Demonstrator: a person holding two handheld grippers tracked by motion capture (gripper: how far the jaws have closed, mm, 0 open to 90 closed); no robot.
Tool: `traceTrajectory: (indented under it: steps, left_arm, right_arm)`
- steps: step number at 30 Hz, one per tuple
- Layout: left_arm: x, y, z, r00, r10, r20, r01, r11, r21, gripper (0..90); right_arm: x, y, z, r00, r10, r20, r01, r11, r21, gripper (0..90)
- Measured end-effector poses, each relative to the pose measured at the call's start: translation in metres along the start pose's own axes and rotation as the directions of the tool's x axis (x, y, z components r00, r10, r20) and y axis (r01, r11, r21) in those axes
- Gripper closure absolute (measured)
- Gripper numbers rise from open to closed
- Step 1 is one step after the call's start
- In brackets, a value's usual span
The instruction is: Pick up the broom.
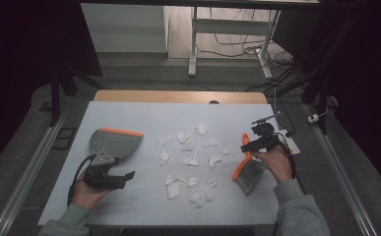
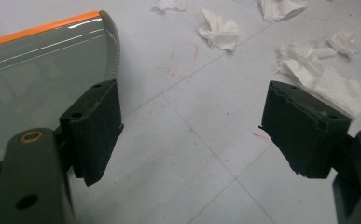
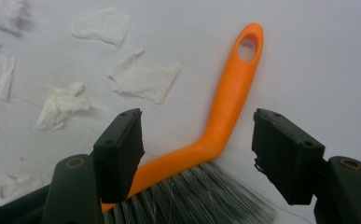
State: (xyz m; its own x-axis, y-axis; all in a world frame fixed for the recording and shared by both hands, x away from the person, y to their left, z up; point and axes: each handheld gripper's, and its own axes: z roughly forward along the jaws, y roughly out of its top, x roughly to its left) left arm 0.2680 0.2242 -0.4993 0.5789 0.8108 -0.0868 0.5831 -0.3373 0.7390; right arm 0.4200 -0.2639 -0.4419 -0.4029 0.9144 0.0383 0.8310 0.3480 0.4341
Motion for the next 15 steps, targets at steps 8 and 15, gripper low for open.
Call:
traceTrajectory:
  steps: [8, 15]
  left_arm:
    - [-0.002, -0.001, -0.002, 1.0000, 0.001, -0.004, -0.001, 1.0000, -0.005, 21.0]
    - [-0.002, -0.001, -0.001, 1.0000, 0.003, -0.003, -0.003, 1.0000, -0.001, 21.1]
  right_arm:
    - [-0.015, 0.006, 0.021, 0.9933, 0.109, 0.039, -0.112, 0.989, 0.093, 34.3]
    - [-0.015, 0.007, 0.033, 0.9876, 0.139, 0.073, -0.149, 0.976, 0.160, 35.0]
